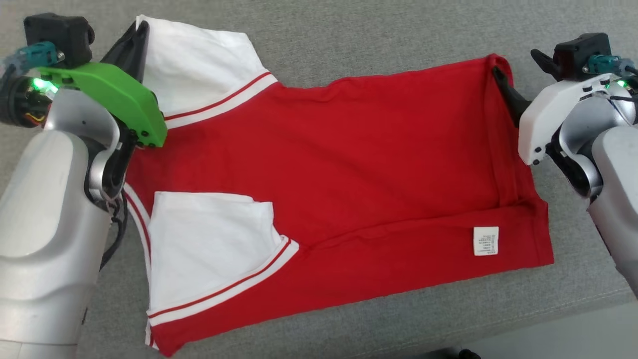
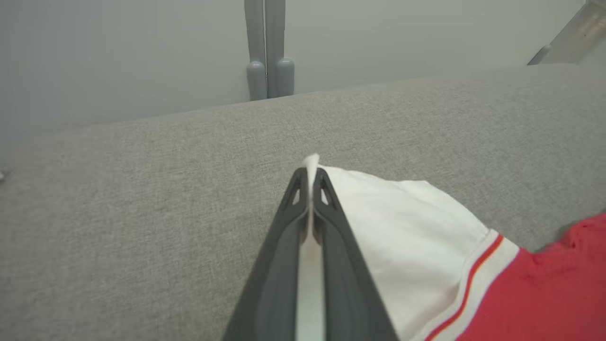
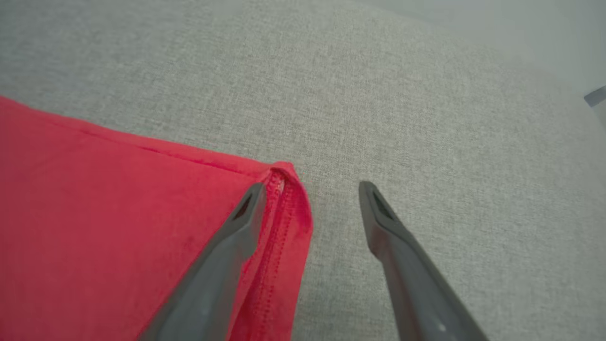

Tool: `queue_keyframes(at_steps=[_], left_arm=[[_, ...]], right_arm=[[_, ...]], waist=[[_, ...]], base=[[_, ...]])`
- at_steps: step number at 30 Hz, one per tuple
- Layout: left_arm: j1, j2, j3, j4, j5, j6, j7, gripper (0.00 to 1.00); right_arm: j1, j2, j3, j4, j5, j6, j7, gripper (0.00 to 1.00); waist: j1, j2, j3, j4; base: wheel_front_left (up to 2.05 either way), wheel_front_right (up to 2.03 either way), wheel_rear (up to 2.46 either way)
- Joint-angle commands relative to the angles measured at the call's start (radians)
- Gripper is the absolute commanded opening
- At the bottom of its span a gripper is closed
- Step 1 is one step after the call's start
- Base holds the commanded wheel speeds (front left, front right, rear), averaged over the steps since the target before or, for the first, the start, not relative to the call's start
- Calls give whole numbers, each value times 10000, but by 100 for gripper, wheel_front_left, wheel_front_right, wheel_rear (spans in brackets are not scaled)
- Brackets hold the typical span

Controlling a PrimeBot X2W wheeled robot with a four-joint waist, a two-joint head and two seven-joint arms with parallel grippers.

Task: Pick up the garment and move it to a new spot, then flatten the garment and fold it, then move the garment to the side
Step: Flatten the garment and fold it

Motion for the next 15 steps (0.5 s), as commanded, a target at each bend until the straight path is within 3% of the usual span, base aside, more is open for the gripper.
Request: queue_keyframes(at_steps=[1, 7, 8, 9, 15], left_arm=[[257, -14, 2, -186, -8, 64, -101, 0], [924, -136, -34, -959, -188, 157, -304, 0], [1006, -131, -36, -1064, -214, 175, -313, 0], [1094, -126, -34, -1194, -245, 184, -328, 0], [1468, -90, 69, -1665, -394, 336, -386, 0]], right_arm=[[-179, -143, 195, 233, 102, -4, 123, 100], [-679, -564, 1067, 1010, 494, -4, 404, 100], [-737, -595, 1165, 1060, 571, -4, 404, 87], [-810, -644, 1268, 1127, 660, -4, 380, 54], [-1062, -700, 1792, 1521, 1055, -4, 305, 0]], waist=[[-1, 0, -166, 406], [-1, 0, -319, 736], [-1, 0, -338, 758], [-1, 0, -355, 778], [-1, 0, -413, 816]], base=[[0, 0, 0], [0, 0, 0], [0, 0, 0], [0, 0, 0], [0, 0, 0]])
